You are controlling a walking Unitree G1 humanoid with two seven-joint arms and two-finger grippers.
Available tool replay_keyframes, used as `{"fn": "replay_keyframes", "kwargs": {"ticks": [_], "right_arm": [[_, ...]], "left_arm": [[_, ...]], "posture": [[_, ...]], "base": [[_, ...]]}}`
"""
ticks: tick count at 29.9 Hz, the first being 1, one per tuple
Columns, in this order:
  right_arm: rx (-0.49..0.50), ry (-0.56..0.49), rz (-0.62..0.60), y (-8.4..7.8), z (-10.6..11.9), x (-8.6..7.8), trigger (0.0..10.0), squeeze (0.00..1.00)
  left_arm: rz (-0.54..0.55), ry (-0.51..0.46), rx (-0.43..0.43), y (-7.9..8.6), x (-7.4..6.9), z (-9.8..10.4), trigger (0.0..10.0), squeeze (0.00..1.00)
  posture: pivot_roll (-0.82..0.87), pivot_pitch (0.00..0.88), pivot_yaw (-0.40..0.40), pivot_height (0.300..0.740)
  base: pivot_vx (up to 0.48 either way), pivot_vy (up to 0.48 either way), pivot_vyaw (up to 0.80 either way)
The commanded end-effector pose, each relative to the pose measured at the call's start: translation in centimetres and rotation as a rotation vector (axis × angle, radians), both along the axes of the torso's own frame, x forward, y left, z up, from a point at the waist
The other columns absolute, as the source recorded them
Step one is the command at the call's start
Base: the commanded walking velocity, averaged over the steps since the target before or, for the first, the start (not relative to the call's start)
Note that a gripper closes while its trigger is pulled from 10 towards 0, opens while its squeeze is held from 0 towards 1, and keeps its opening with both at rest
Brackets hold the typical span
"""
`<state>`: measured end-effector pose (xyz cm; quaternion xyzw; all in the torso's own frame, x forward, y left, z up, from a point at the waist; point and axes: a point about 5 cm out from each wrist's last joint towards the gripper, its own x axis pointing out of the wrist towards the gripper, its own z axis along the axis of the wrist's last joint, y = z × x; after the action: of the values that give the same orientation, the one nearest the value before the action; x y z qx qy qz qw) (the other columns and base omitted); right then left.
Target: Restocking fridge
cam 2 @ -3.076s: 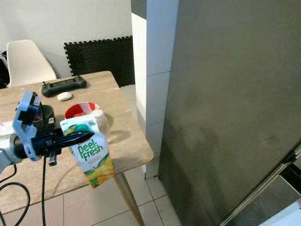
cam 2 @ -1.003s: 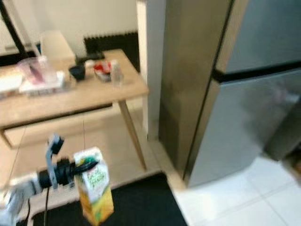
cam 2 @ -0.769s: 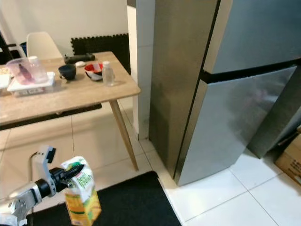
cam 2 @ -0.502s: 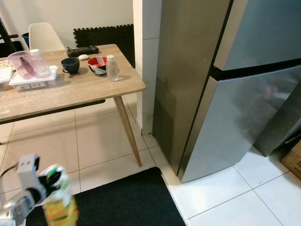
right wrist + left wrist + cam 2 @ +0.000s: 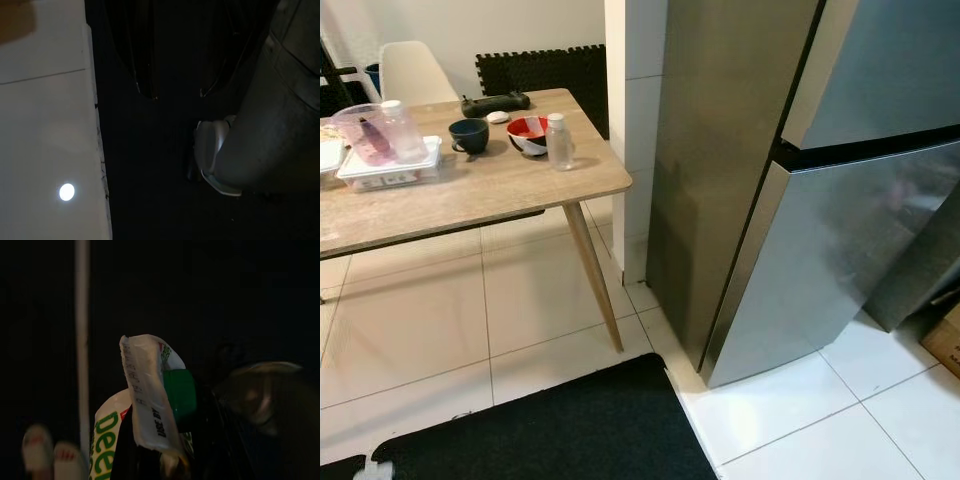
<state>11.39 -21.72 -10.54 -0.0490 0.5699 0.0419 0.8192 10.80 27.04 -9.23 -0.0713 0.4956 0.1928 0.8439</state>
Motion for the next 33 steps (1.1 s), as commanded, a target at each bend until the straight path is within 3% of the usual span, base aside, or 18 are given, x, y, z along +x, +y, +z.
{"fn": "replay_keyframes", "kwargs": {"ticks": [1, 7, 9, 10, 12, 13, 14, 15, 17, 19, 22, 23, 25, 26, 27, 30, 32, 33], "right_arm": [[-0.003, 0.007, 0.003, 0.1, -0.1, -0.2, 10.0, 0.0], [-0.009, 0.009, 0.01, -0.1, -0.1, -0.3, 10.0, 0.0], [-0.009, 0.009, 0.01, -0.1, -0.1, -0.3, 10.0, 0.0], [-0.011, 0.011, 0.01, -0.2, -0.1, -0.4, 10.0, 0.0], [-0.011, 0.016, -0.002, -0.3, -0.1, -0.7, 10.0, 0.0], [-0.011, 0.016, -0.002, -0.3, -0.1, -0.7, 10.0, 0.0], [-0.012, 0.018, -0.006, -0.4, -0.2, -0.8, 10.0, 0.0], [-0.012, 0.018, -0.006, -0.4, -0.2, -0.8, 10.0, 0.0], [-0.014, 0.022, -0.012, -0.5, -0.2, -1.0, 10.0, 0.0], [-0.025, 0.031, -0.021, -0.9, -0.2, -1.3, 10.0, 0.0], [-0.027, 0.031, -0.023, -1.2, -0.1, -1.3, 10.0, 0.0], [-0.027, 0.031, -0.023, -1.2, -0.1, -1.3, 10.0, 0.0], [-0.043, 0.021, -0.011, -1.7, 0.1, -0.8, 10.0, 0.0], [-0.043, 0.021, -0.011, -1.7, 0.1, -0.8, 10.0, 0.0], [-0.058, 0.014, -0.004, -2.2, 0.4, -0.4, 10.0, 0.0], [-0.062, 0.013, 0.005, -2.4, 0.5, -0.2, 10.0, 0.0], [-0.069, 0.009, 0.011, -2.5, 0.6, 0.0, 10.0, 0.0], [-0.083, -0.001, 0.012, -3.0, 0.8, 0.4, 10.0, 0.0]], "left_arm": [[0.051, -0.003, 0.051, 0.4, -0.4, 0.0, 10.0, 0.0], [0.091, 0.062, 0.221, 3.4, -1.5, 0.9, 10.0, 0.0], [0.091, 0.062, 0.221, 3.4, -1.5, 0.9, 10.0, 0.0], [0.08, 0.089, 0.285, 4.7, -1.9, 1.4, 10.0, 0.0], [-0.154, 0.199, 0.442, 6.5, -2.2, 2.3, 10.0, 0.0], [-0.154, 0.199, 0.442, 6.5, -2.2, 2.3, 10.0, 0.0], [-0.278, 0.245, 0.495, 6.9, -2.3, 2.5, 10.0, 0.0], [-0.278, 0.245, 0.495, 6.9, -2.3, 2.5, 10.0, 0.0], [-0.408, 0.295, 0.493, 6.9, -3.0, 2.3, 10.0, 0.0], [-0.515, 0.359, 0.491, 6.6, -4.4, 1.9, 10.0, 0.0], [-0.574, 0.423, 0.486, 6.6, -5.9, 1.7, 10.0, 0.0], [-0.574, 0.423, 0.486, 6.6, -5.9, 1.7, 10.0, 0.0], [-0.438, 0.422, 0.462, 6.9, -7.1, 1.6, 10.0, 0.0], [-0.438, 0.422, 0.462, 6.9, -7.1, 1.6, 10.0, 0.0], [-0.346, 0.372, 0.435, 6.3, -6.7, 1.4, 10.0, 0.0], [-0.342, 0.348, 0.428, 5.9, -6.3, 1.2, 10.0, 0.0], [-0.308, 0.292, 0.41, 5.1, -5.3, 1.0, 10.0, 0.0], [-0.09, 0.118, 0.342, 3.3, -2.6, 0.8, 10.0, 0.0]], "posture": [[-0.04, 0.0, 0.019, 0.74], [-0.04, 0.0, 0.026, 0.74], [-0.04, 0.0, 0.026, 0.74], [-0.03, 0.0, 0.028, 0.74], [-0.02, 0.0, 0.036, 0.74], [-0.02, 0.0, 0.036, 0.74], [-0.02, 0.0, 0.036, 0.74], [-0.02, 0.0, 0.036, 0.74], [-0.01, 0.0, 0.032, 0.74], [-0.01, 0.0, 0.019, 0.74], [-0.01, 0.0, 0.004, 0.74], [-0.01, 0.0, 0.004, 0.74], [-0.01, 0.0, -0.001, 0.74], [-0.01, 0.0, -0.001, 0.74], [-0.01, 0.0, -0.022, 0.74], [-0.01, 0.0, -0.022, 0.74], [-0.02, 0.0, -0.026, 0.74], [-0.03, 0.0, -0.034, 0.74]], "base": [[0.0, 0.0, 0.0], [0.0, 0.0, 0.0], [0.0, 0.0, 0.0], [0.0, 0.0, 0.0], [0.0, 0.0, 0.0], [0.0, 0.0, 0.0], [0.0, 0.0, 0.0], [0.0, 0.0, 0.0], [0.0, 0.0, 0.0], [0.0, 0.0, 0.0], [0.0, 0.0, 0.0], [0.0, 0.0, 0.0], [0.0, 0.0, 0.0], [0.0, 0.0, 0.0], [0.0, 0.0, 0.0], [0.0, 0.0, 0.0], [0.0, 0.0, 0.0], [0.0, 0.0, 0.0]]}}
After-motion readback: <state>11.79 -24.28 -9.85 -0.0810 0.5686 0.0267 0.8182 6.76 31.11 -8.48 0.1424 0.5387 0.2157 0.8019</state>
